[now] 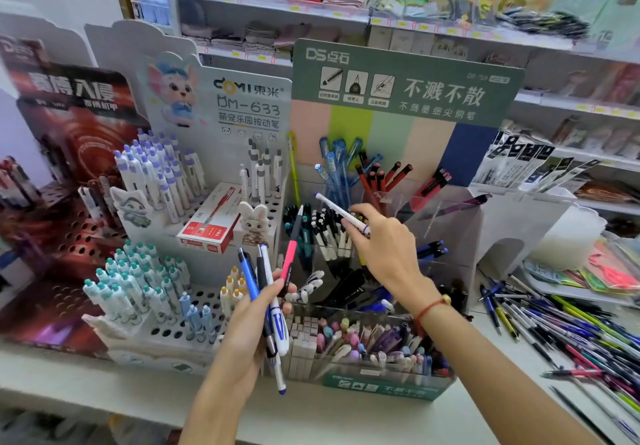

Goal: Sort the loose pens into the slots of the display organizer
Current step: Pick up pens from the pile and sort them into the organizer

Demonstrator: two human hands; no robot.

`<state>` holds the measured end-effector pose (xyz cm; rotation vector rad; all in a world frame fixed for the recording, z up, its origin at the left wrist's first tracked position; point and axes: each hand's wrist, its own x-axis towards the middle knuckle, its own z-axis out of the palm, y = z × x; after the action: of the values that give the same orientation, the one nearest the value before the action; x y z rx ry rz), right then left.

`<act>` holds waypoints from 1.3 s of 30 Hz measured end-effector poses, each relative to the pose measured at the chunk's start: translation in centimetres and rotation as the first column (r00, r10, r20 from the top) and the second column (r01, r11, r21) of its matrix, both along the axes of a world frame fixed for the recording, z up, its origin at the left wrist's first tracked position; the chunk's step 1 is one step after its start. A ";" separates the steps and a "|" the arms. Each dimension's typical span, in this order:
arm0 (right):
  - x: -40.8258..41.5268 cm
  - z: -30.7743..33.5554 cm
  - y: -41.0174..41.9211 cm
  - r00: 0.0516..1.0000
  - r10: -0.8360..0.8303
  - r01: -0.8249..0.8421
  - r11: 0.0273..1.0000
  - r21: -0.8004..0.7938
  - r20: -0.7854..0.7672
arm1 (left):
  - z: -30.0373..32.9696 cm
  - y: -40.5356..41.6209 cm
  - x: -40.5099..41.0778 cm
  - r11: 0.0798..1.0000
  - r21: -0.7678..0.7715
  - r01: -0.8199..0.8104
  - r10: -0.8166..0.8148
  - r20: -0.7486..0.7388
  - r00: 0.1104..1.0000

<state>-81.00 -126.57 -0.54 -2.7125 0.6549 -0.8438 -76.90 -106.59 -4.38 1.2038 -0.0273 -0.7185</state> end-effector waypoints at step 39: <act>-10.6 1.8 -2.3 0.999 0.032 -0.051 0.354 0.934 0.042 | 2.1 -9.4 -4.0 0.970 0.081 0.229 -0.239 0.155 0.959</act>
<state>-91.55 -128.86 1.24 -1.6041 0.7403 -0.2630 -80.92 -116.03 -2.31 1.3309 -0.2901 -0.8298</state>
